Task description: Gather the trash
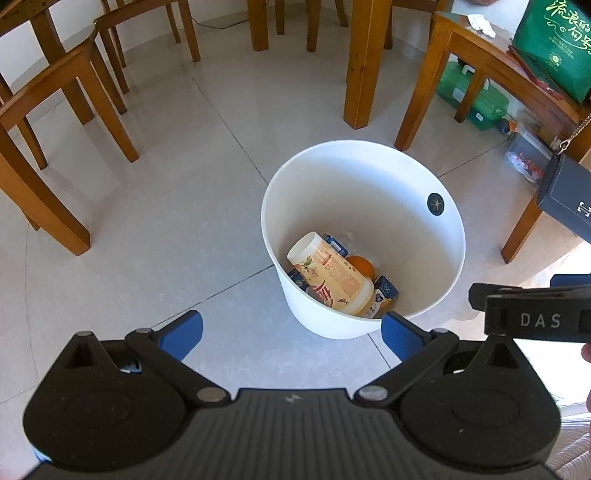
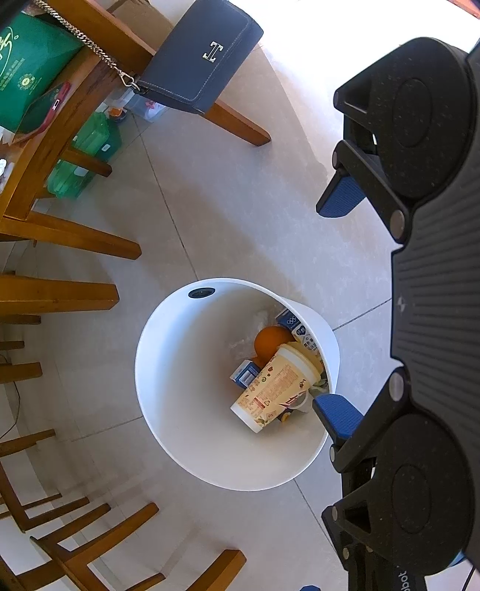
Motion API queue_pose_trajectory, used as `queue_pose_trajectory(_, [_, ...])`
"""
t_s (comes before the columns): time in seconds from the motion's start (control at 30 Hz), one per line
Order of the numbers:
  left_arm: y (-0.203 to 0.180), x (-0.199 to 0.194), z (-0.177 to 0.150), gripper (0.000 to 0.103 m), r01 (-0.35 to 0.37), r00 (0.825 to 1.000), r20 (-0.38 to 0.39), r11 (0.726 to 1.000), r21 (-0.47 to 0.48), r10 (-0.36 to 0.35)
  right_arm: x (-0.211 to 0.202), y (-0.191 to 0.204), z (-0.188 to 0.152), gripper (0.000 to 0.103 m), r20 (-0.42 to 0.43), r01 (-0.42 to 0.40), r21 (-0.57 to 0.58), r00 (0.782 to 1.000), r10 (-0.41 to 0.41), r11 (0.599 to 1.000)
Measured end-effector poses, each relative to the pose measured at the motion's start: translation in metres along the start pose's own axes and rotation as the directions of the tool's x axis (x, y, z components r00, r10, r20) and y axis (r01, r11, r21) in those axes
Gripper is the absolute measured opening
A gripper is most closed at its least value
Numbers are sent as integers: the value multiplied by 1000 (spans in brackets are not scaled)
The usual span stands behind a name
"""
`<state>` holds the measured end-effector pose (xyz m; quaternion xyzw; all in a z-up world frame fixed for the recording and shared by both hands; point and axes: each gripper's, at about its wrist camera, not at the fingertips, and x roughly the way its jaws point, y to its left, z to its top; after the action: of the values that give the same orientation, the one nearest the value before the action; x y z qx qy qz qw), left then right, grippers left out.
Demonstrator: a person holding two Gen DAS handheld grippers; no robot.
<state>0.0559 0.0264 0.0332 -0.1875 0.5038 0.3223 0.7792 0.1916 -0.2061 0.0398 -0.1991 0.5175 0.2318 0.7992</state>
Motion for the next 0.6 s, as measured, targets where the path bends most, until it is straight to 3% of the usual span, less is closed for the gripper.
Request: queue_pose_trajectory(0.6, [-1, -1, 1, 102, -8, 1000, 8, 1000, -28, 8, 1, 1, 1, 103, -15, -9, 6, 1000, 9, 1000])
